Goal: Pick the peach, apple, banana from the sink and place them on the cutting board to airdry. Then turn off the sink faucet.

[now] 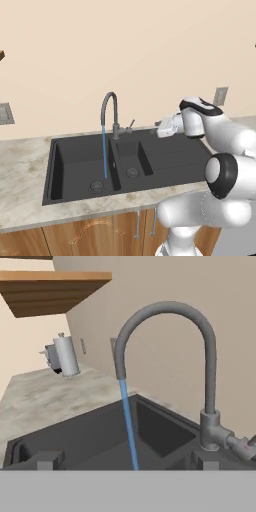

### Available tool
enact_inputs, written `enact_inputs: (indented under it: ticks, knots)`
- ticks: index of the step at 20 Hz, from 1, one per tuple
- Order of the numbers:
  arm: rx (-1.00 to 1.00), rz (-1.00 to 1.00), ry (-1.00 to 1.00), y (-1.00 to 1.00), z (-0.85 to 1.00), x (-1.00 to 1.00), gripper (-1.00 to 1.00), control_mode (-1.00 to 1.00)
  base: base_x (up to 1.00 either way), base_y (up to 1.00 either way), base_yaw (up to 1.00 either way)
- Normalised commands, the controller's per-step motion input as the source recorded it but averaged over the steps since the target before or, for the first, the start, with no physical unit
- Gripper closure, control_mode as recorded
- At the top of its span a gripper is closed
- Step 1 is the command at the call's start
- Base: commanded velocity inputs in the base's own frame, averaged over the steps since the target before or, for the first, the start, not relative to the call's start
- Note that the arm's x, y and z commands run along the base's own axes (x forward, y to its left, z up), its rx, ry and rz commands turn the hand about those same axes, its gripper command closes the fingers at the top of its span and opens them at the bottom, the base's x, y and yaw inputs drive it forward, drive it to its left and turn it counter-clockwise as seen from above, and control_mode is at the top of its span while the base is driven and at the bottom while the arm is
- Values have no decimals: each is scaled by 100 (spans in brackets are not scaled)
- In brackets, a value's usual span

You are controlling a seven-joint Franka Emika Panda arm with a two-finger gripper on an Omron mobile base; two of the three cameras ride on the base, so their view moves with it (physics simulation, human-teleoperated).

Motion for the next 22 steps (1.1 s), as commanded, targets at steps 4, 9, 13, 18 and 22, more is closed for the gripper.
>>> enact_inputs:
  ticks: [4,9,13,18,22]
  knots:
    - [7,3,0,5,-23,34,-100,-100,0,0,0]
    - [9,5,0,2,-14,30,-100,-100,0,0,0]
    - [6,5,0,0,-2,28,-100,-100,0,0,0]
    - [5,5,0,1,-2,30,-100,-100,0,0,0]
    - [1,3,0,11,-19,28,-100,-100,0,0,0]
